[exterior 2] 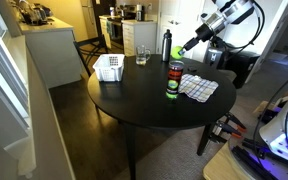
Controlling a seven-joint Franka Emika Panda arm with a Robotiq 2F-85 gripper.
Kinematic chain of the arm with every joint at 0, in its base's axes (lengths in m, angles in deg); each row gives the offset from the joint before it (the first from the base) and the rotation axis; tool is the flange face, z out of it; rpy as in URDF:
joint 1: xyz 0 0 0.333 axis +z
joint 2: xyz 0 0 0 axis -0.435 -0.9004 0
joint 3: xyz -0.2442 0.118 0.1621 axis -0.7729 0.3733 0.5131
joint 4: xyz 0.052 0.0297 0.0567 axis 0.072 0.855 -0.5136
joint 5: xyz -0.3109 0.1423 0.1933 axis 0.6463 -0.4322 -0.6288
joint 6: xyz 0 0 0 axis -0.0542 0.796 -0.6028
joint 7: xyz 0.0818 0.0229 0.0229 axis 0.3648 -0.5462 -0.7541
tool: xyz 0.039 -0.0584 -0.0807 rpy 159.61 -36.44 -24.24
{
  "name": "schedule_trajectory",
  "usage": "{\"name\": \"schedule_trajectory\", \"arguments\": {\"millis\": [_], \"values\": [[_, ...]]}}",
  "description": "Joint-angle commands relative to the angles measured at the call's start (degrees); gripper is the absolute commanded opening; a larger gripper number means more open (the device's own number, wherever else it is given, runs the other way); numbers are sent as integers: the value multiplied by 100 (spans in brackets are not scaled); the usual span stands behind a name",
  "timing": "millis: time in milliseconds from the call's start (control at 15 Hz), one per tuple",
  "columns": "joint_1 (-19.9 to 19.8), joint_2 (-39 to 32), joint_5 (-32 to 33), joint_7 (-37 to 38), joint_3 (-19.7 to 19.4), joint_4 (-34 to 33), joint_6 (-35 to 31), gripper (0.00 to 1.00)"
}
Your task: Put the ball in the container
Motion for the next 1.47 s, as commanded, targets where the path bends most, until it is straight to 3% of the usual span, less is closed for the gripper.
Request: {"name": "schedule_trajectory", "arguments": {"millis": [0,1133,1200,1267,1400], "values": [[110,407,-326,-360,115,299,-190,40],[284,488,-222,-145,389,641,-181,40],[279,495,-202,-109,391,647,-176,77],[279,497,-205,-113,389,652,-173,92],[276,500,-208,-112,382,644,-166,98]]}}
